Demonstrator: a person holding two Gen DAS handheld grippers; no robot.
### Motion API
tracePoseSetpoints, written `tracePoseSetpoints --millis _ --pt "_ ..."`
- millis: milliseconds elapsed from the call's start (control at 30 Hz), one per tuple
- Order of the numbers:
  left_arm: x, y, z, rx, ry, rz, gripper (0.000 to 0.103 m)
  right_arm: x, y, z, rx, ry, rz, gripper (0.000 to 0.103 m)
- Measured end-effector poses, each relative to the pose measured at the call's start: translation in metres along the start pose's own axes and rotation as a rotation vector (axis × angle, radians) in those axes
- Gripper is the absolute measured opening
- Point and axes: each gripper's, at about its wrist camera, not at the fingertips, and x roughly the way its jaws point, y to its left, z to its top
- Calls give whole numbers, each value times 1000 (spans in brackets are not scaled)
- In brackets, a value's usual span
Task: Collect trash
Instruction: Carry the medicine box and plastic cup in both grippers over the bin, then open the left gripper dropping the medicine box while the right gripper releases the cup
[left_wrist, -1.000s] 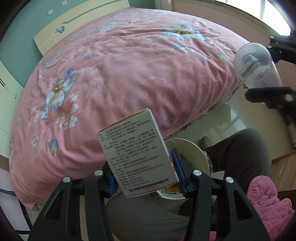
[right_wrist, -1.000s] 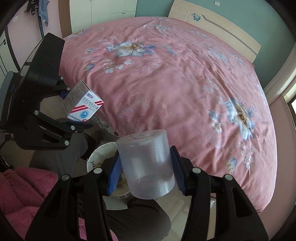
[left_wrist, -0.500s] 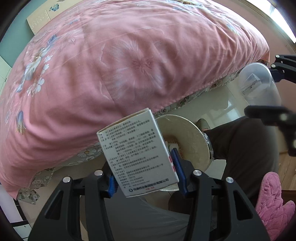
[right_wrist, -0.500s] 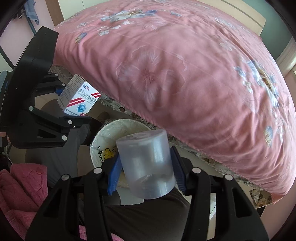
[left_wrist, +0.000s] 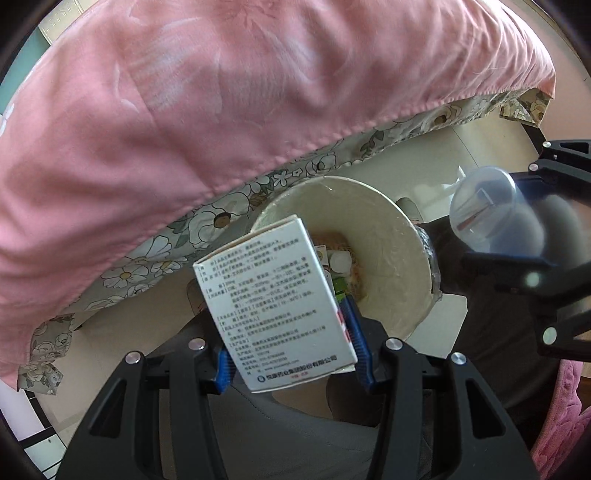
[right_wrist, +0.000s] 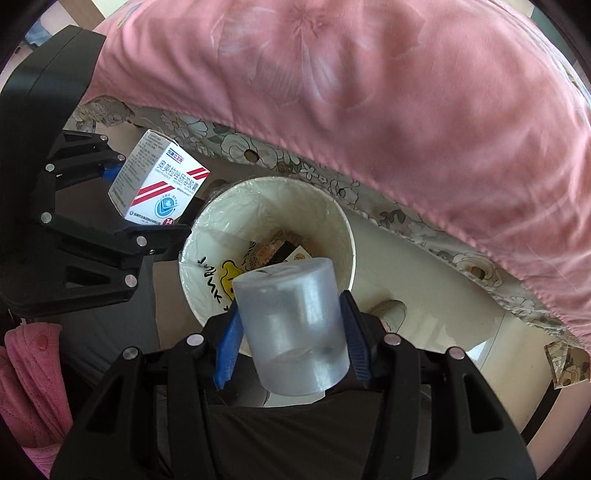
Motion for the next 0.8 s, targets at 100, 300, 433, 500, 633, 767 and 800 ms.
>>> tracePoseSetpoints --millis 100,300,433,500,633,767,800 --pt "16 0 0 -4 29 -7 52 20 -2 -1 15 37 16 51" --pt "52 1 0 -31 98 -37 52 59 -7 -4 71 123 62 51" --pt "72 0 1 -48 129 -56 52 82 -2 -6 82 163 76 51" --pt "81 2 2 -68 144 -78 52 92 -1 -8 83 180 79 51" --pt "98 4 4 -97 166 -92 52 108 2 -8 92 203 93 52" --pt "112 7 5 -117 183 -99 52 124 2 -6 107 222 104 52" --pt "116 7 5 -123 188 -103 52 128 1 -6 112 224 109 52"
